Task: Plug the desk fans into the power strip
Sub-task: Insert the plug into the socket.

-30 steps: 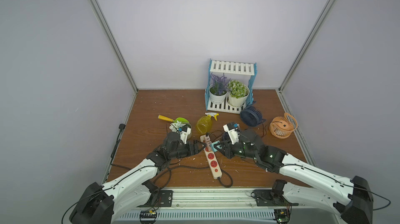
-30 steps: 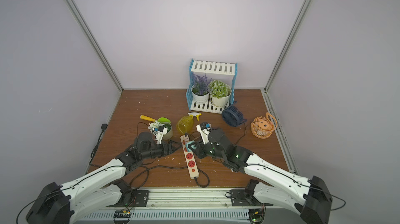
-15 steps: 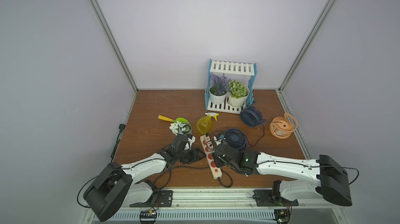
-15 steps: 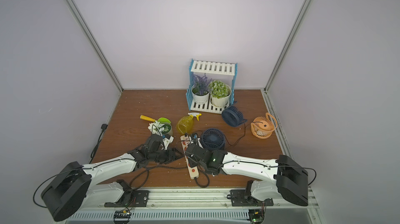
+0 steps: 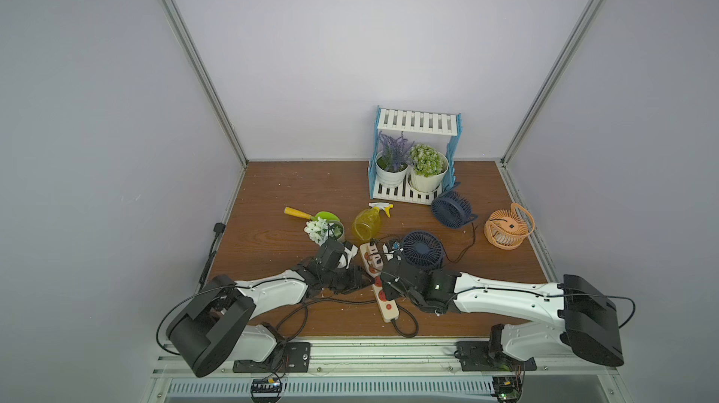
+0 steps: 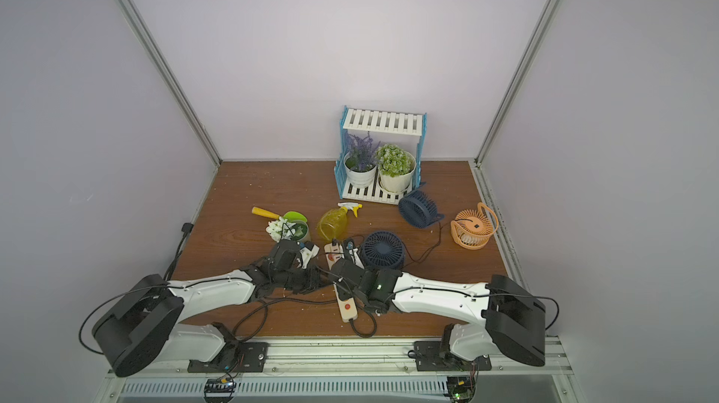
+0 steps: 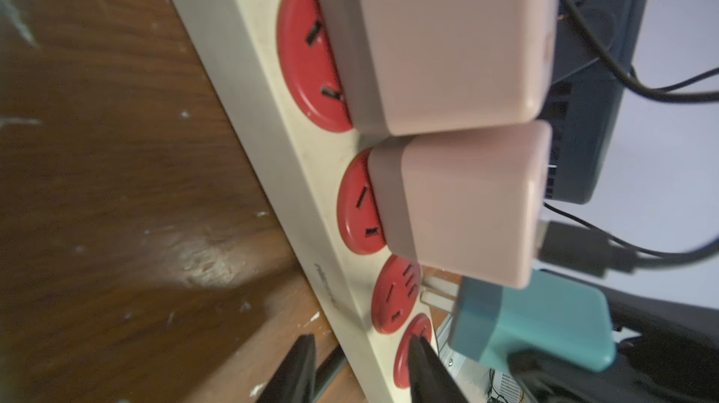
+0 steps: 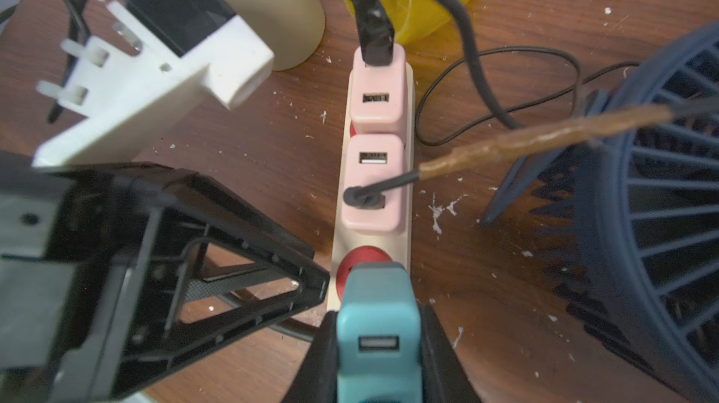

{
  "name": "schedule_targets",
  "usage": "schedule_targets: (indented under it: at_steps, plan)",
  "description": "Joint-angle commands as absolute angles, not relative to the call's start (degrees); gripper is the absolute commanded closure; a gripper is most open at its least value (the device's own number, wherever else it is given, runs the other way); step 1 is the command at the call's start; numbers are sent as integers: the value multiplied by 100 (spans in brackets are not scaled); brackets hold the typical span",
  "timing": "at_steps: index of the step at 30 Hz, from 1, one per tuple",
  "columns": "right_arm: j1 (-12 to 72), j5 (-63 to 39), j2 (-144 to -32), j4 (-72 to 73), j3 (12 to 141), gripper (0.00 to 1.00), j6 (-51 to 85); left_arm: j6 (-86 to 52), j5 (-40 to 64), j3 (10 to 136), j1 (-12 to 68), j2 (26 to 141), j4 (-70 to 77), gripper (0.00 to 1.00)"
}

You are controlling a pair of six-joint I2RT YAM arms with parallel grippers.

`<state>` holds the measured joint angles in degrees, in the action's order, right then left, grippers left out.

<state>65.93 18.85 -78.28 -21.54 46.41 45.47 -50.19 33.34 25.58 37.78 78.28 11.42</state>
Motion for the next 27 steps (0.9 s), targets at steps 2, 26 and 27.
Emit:
schedule_targets:
  at_steps: [2,26,27]
  plan:
    - [6611,1889,-7860,-2066,4704,100,4692,-4923,3434,2752,3838,8046,1315,60]
    - [6591,1757,-8684,-3164,5342,100,4599,-4882,3330,2751,3838,8398,1290,70]
    - [6569,1686,-8784,-3164,5375,100,4562,-4883,3317,2740,3840,8390,1270,71]
